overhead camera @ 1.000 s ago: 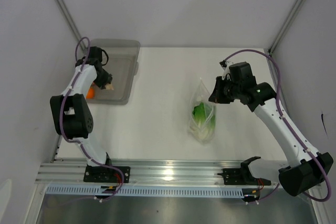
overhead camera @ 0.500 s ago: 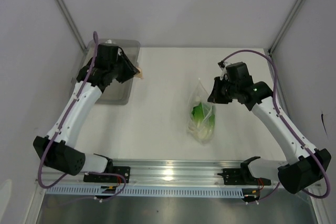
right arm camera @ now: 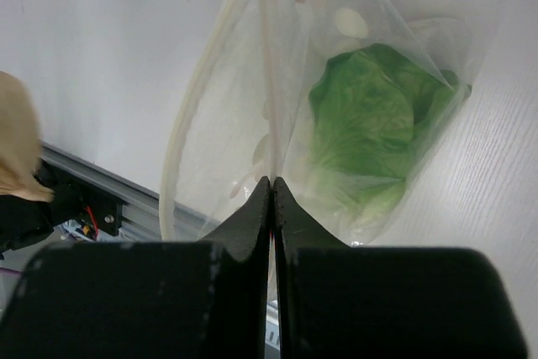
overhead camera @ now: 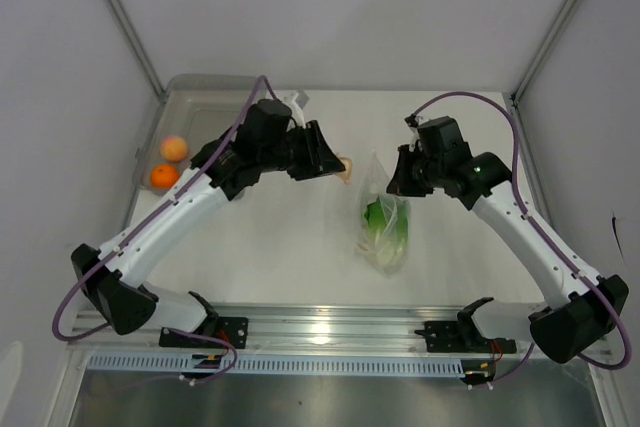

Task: Place the food in the zip-top bag and seal the zipper
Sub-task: Pick up the fake vegetable from the bin, then place the fake vegetable in the zipper food storage bag.

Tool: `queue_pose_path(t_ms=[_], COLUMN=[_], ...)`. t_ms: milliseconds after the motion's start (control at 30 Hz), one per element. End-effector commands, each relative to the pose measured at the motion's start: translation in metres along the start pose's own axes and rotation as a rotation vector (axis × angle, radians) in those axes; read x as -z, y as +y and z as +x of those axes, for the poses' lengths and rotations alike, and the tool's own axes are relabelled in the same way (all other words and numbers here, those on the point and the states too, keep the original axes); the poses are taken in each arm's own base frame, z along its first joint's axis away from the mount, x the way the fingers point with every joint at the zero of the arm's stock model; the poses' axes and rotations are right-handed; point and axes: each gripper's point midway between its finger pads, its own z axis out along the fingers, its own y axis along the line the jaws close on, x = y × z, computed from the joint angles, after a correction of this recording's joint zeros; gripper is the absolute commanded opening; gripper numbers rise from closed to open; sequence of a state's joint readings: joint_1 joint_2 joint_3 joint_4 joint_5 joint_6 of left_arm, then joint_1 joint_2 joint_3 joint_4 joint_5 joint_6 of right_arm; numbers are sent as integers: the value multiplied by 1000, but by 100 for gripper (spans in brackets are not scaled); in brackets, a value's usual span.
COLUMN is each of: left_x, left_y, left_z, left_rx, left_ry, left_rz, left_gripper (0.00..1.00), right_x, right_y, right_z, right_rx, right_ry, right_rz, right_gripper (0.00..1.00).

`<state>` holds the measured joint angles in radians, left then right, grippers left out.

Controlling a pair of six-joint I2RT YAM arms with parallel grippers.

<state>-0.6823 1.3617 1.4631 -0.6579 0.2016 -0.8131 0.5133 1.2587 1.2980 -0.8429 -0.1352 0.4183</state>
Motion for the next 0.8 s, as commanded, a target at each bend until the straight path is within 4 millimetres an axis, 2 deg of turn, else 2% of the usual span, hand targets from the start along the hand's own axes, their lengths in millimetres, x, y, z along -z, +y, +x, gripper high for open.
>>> queue_pose_path(t_ms=[0,300,400,600,733,767], left_x=[-7,-29,-33,-43,-47,-49], left_y=[-27,-45,-49,-44,-39,-37], left_z=[5,45,53,66,72,74], left_rx=[-8,-43,-50,-51,-57,-63], left_ry=[29,133,149,183,199,206], left_rz=[82,109,113,89,71,67], left_gripper=[42,42,42,44,49,54], right_x=[10,16,16,20,24,25], right_y=[10,15,14,17,18,18], right_z=[-19,-20,-20,-22,-24,-24], right_rx=[-4,-8,-7,-6,-3,-3], right_ry=[-62,-71,-71,-83,-91,-91], right_rz=[4,-7,-3,-11,-15,-15], right_gripper=[0,0,0,0,0,0])
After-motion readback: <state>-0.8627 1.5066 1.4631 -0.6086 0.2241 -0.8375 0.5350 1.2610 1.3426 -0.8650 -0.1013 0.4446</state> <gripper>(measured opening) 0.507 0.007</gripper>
